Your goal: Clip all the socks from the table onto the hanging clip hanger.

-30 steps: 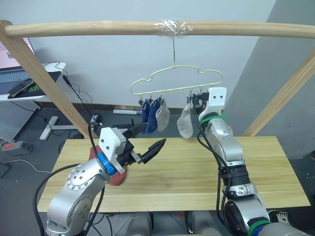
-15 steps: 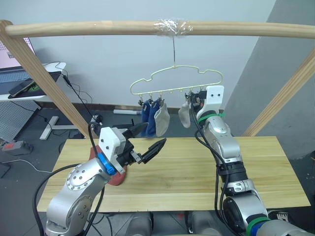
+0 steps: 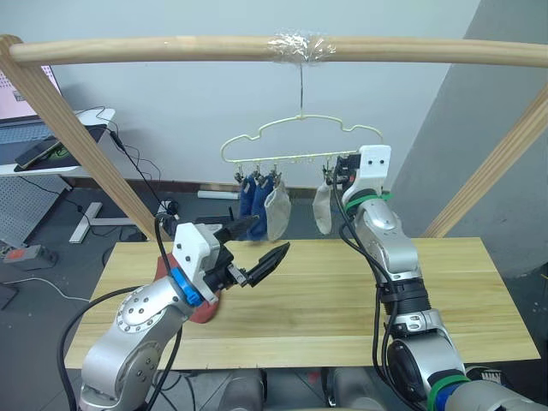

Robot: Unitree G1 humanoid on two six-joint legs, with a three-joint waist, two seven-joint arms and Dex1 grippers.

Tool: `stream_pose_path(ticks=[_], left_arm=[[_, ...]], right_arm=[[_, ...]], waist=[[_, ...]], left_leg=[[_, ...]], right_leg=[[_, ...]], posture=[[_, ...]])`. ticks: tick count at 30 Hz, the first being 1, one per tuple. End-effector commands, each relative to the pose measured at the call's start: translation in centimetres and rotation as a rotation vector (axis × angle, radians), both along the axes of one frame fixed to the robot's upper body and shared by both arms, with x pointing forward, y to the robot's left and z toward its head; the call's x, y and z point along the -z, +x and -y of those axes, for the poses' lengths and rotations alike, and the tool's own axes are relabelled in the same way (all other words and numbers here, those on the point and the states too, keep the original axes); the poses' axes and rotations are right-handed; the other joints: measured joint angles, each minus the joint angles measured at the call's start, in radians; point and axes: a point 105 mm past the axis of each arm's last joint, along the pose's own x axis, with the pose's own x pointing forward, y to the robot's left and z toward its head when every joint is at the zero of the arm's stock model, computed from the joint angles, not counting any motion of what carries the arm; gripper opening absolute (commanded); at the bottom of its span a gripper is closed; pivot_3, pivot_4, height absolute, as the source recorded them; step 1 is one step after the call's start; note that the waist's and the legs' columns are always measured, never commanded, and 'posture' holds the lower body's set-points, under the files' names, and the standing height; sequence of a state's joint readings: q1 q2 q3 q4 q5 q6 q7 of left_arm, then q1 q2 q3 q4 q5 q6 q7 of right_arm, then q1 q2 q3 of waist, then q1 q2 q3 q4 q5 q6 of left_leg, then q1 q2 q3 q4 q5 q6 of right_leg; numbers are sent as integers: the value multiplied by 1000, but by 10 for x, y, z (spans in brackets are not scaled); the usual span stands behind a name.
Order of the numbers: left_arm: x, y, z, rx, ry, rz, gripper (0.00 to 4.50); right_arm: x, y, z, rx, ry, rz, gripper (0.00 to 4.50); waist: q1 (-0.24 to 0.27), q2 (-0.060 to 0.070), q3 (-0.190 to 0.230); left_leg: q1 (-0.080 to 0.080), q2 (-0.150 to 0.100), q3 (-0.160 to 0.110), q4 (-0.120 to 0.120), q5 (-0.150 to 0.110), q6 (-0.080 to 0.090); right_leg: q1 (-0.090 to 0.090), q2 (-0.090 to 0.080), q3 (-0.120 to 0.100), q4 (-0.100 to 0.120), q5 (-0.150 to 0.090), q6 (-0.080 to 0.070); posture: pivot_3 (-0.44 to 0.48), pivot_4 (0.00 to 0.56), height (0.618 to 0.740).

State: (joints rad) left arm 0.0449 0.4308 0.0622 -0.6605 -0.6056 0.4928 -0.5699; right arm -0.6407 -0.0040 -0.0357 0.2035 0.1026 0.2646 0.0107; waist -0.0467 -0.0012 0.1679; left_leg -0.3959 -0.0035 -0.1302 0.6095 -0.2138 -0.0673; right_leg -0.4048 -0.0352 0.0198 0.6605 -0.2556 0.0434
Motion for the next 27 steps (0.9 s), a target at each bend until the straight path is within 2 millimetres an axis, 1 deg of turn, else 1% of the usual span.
stream_pose_path(ticks=[1,4,5,6,7,9,12,13,15,18,21,23,24,27], left_arm=[[-6,-5,4,15,-6,32,4500],[-1,1,0,-23,-8,-3,4500],[8,6,-6,-64,14,-39,4500],[22,12,-14,-119,49,-88,4500],[40,19,-26,-189,93,-146,4500],[61,25,-42,-271,148,-212,4500],[98,43,-78,-464,188,-321,4500],[108,50,-88,-516,199,-344,4500],[121,60,-99,-560,228,-369,4500],[139,77,-109,-583,309,-376,4500],[154,91,-114,-604,311,-420,4500],[168,94,-114,-609,296,-492,4500],[173,95,-114,-611,297,-509,4500],[182,97,-117,-615,376,-509,4500]], right_arm=[[-6,1,4,-5,26,1,20],[-3,0,8,-34,43,-49,20],[-1,0,8,-70,29,-88,20],[3,-2,8,-104,17,-131,20],[3,-4,10,-131,15,-165,20],[1,-8,13,-161,12,-202,20],[-3,-19,9,-254,-9,-271,20],[-4,-23,8,-278,-19,-288,20],[-4,-28,8,-298,-35,-308,20],[-2,-32,11,-290,-46,-327,20],[-6,-33,14,-254,-41,-313,20],[-11,-34,12,-244,-16,-300,20],[-12,-34,11,-243,-9,-299,20],[-14,-35,11,-240,-13,-297,20]], waist=[[1,0,0],[5,0,0],[7,0,0],[10,0,0],[12,0,0],[14,0,0],[17,0,0],[18,0,0],[17,0,0],[17,0,0],[15,0,0],[11,0,-1],[10,0,-1],[2,-1,-1]], left_leg=[[0,0,0,0,0,0],[0,0,0,0,0,0],[0,0,0,0,0,0],[0,0,0,0,0,0],[0,0,0,0,0,0],[2,0,0,0,0,1],[1,0,-1,0,1,1],[2,0,-1,0,1,1],[1,0,-2,0,1,2],[1,0,-2,0,1,2],[1,0,-1,0,1,2],[0,0,-1,0,1,2],[0,0,0,0,1,2],[-1,-1,-1,0,1,2]], right_leg=[[0,0,0,0,0,0],[0,0,0,0,0,0],[0,0,0,0,0,0],[0,0,0,0,0,0],[0,0,0,0,0,0],[1,0,0,1,-1,1],[1,0,-1,1,-2,2],[1,0,-1,1,-2,2],[1,0,-2,2,-2,2],[1,0,-2,2,-2,2],[0,0,-2,1,-2,2],[0,0,-2,1,-2,2],[0,0,-1,1,-2,2],[0,0,-2,1,0,-1]], posture=[[46,144,740],[36,147,740],[36,147,740],[27,147,740],[27,147,740],[27,147,740],[27,147,740],[-10,146,740],[-16,146,740],[-21,148,740],[-32,149,740],[-39,147,740],[-47,147,740],[-54,144,740]])
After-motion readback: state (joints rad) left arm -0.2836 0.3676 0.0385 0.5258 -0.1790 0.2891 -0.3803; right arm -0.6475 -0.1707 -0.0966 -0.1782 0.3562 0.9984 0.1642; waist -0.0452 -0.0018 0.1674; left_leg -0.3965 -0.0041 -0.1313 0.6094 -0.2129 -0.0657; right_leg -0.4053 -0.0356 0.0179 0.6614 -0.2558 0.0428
